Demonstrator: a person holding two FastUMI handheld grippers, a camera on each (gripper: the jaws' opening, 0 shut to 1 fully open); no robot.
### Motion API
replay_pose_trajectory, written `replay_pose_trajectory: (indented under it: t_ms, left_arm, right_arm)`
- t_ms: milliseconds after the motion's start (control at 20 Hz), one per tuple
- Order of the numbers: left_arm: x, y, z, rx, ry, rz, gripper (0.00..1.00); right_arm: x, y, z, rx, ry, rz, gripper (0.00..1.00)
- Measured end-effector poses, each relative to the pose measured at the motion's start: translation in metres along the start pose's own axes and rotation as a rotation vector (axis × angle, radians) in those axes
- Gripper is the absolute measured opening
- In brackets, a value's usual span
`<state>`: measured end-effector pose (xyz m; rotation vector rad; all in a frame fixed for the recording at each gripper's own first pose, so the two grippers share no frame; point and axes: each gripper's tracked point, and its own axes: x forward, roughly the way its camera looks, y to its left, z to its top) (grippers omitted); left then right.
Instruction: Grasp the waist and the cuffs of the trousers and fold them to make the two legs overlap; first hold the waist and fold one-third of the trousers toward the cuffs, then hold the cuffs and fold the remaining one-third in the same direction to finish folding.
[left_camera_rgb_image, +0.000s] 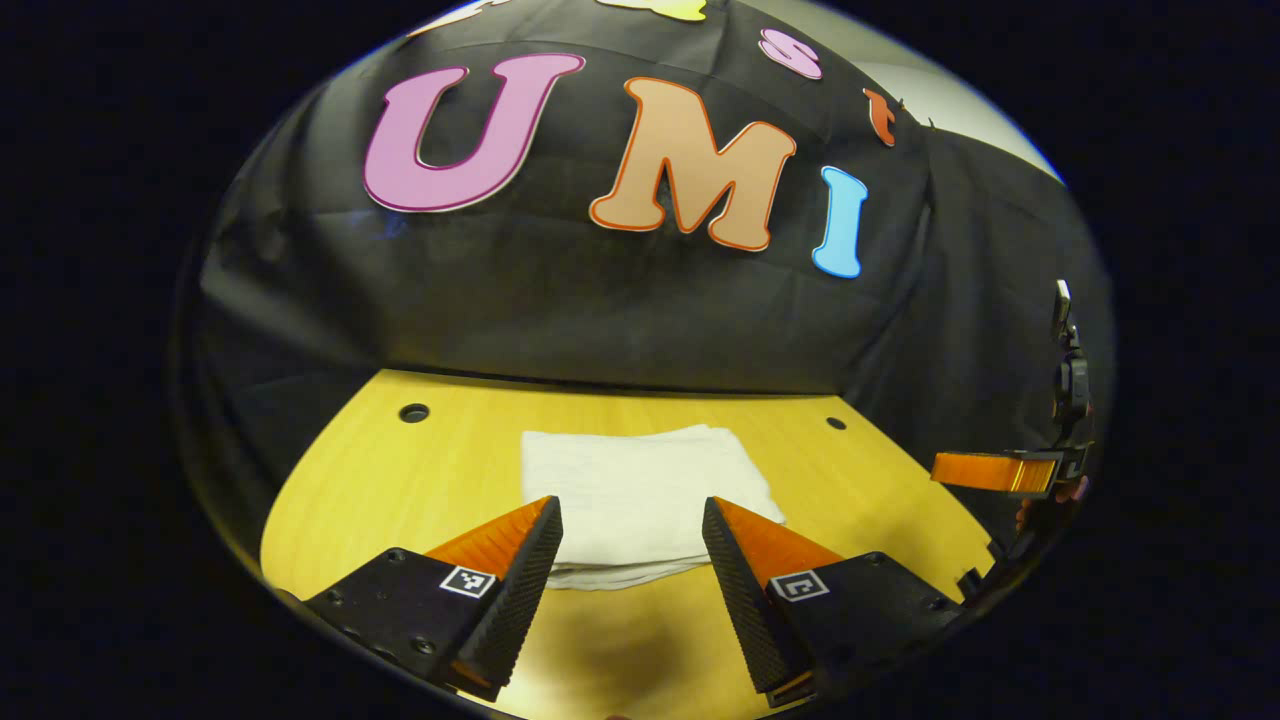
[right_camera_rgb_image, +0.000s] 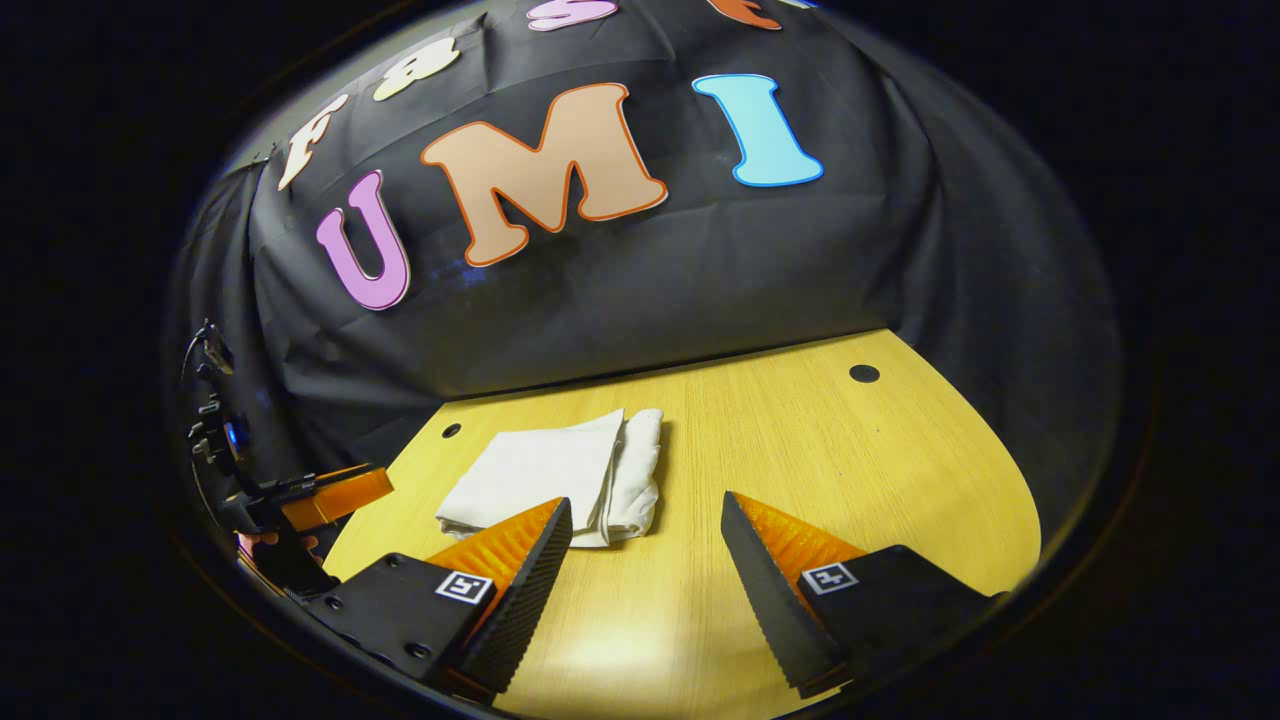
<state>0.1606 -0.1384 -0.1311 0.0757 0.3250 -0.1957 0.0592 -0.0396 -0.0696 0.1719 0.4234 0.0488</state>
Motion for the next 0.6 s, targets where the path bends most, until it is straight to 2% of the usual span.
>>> replay_pose_trajectory:
  t_ms: [250,300,600]
  left_arm:
    - [-0.034,0.015,-0.009,-0.058,-0.004,0.049,0.87]
    - [-0.033,0.016,-0.011,-0.061,0.003,0.051,0.90]
    - [-0.039,0.022,-0.016,-0.039,0.011,0.066,0.90]
  right_arm:
    - [-0.010,0.016,0.000,-0.013,-0.035,-0.014,0.96]
    - [-0.013,0.018,0.001,-0.015,-0.045,-0.018,0.96]
    - [-0.027,0.019,0.005,-0.008,-0.085,-0.073,0.96]
